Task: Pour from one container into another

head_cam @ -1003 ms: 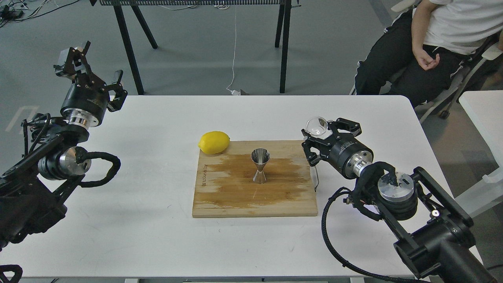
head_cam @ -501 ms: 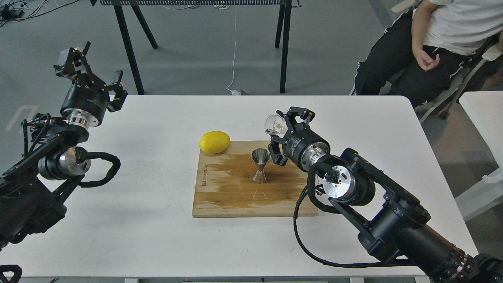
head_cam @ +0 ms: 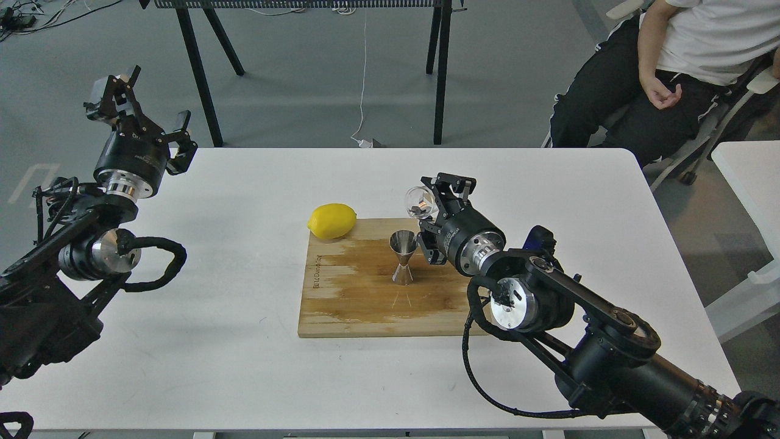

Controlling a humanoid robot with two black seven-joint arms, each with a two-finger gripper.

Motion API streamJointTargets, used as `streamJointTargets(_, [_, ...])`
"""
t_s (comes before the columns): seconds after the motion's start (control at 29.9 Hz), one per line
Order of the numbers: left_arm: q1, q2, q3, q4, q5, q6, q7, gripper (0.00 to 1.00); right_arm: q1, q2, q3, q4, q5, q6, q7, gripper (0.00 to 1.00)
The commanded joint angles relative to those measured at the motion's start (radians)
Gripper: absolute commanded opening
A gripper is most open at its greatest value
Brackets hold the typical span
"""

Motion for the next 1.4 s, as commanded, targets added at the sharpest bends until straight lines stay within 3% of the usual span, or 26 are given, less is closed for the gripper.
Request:
streamJointTargets(0.0, [0.000,0.003,0.001,-0.002,0.001,0.000,0.000,1.00,0.003,0.001,-0.027,0.002,-0.035,-0.009,0.000,0.29])
streamJointTargets(0.2, [0.000,0.003,0.001,-0.002,0.001,0.000,0.000,1.00,0.003,-0.005,-0.063,0.000,-0.153,-0.009,0.000,0.29])
streamJointTargets(1.37, [0.003,0.002,0.003,-0.002,0.003,-0.002,0.000,1.00,0.055,-0.062,-0.198,-0.004,-0.357,-0.009,0.009,0.29])
